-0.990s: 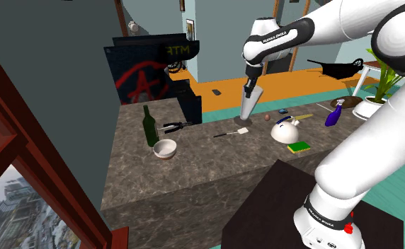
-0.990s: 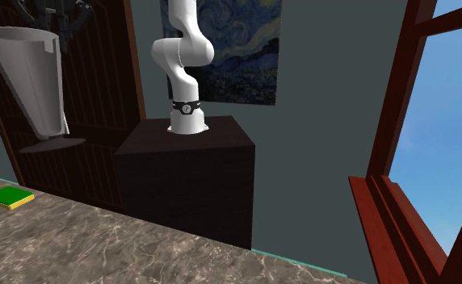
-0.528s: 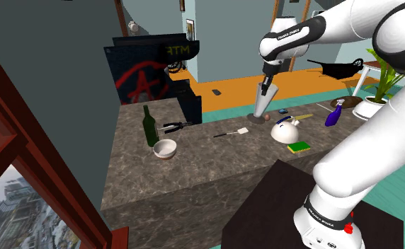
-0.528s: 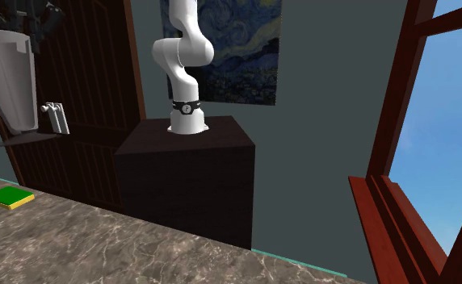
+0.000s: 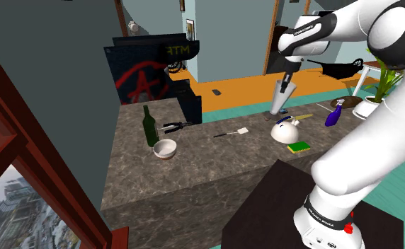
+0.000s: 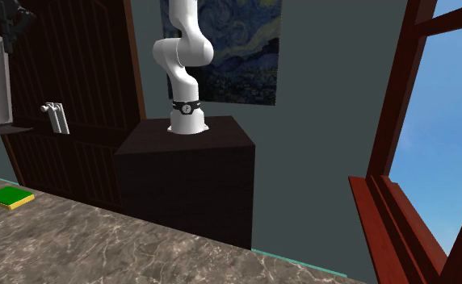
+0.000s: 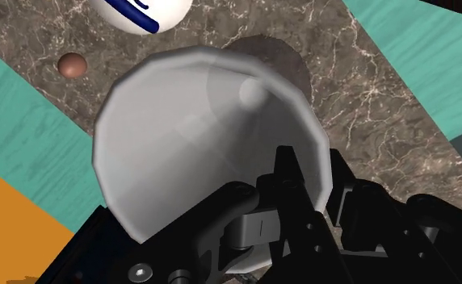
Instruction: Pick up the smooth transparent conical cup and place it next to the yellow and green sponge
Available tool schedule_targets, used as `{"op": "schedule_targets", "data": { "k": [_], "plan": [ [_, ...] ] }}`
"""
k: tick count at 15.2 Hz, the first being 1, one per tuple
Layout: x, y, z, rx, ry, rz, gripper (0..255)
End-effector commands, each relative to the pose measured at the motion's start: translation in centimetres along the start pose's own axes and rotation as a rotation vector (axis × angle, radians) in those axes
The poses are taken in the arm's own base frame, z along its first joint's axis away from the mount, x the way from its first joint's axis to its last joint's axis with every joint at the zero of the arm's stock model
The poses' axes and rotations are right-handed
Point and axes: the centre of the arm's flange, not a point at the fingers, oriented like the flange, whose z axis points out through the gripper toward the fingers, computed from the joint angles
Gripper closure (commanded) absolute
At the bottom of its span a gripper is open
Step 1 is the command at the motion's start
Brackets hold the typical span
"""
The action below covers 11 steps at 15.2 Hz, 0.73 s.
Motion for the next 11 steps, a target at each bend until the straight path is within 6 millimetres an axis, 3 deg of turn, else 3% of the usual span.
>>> {"op": "schedule_targets", "data": {
  "k": [1,7,11],
  "plan": [
    [-1.9,1.7,0.2,-0.001,0.0,-0.002,255],
    [-7.9,7.4,0.3,-0.001,0.0,-0.002,255],
    [-8.1,7.1,2.4,-0.001,0.0,-0.002,255]
  ]
}}
